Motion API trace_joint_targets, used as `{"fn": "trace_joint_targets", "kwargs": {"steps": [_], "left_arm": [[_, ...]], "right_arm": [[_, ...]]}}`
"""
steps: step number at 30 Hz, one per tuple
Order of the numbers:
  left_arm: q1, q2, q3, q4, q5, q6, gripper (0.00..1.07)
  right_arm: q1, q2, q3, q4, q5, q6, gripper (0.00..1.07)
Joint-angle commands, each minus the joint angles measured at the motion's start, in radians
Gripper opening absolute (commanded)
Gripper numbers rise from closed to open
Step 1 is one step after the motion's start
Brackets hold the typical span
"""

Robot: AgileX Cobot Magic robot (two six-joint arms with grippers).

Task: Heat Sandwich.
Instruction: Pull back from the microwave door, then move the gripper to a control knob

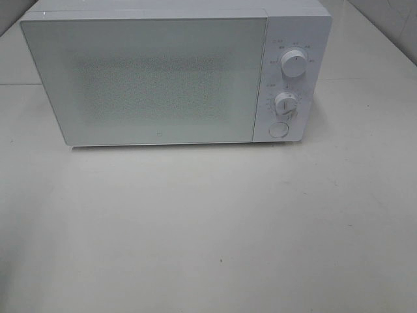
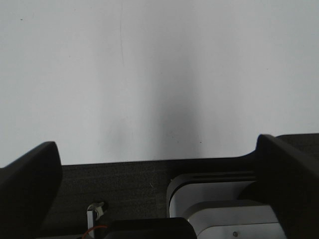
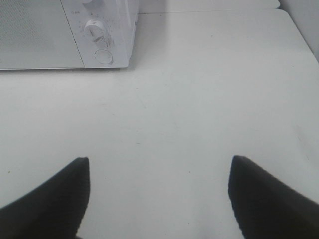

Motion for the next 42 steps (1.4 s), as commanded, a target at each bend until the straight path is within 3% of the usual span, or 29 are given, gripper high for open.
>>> {"fn": "trace_joint_targets", "kwargs": {"steps": [1, 8, 20, 27, 42], "left_arm": [[0.004, -0.090, 0.027, 0.001, -0.025, 0.003, 1.00], [0.004, -0.269, 0.033, 0.012, -0.034, 0.003, 1.00], [0.004, -0.418, 0.033, -0.010, -0.037, -0.004, 1.00], [0.004, -0.657, 0.033, -0.006, -0.037, -0.003, 1.00], [0.004, -0.641, 0.034, -0.007, -0.037, -0.003, 1.00]], "right_arm": [[-0.006, -0.028, 0.000, -0.001, -0.002, -0.003, 0.74], [-0.006, -0.028, 0.000, -0.001, -0.002, -0.003, 0.74], [-0.006, -0.028, 0.000, -0.001, -0.002, -0.003, 0.74], [-0.006, -0.028, 0.000, -0.001, -0.002, -0.003, 0.74], [-0.006, -0.028, 0.000, -0.001, -0.002, -0.003, 0.74]]}}
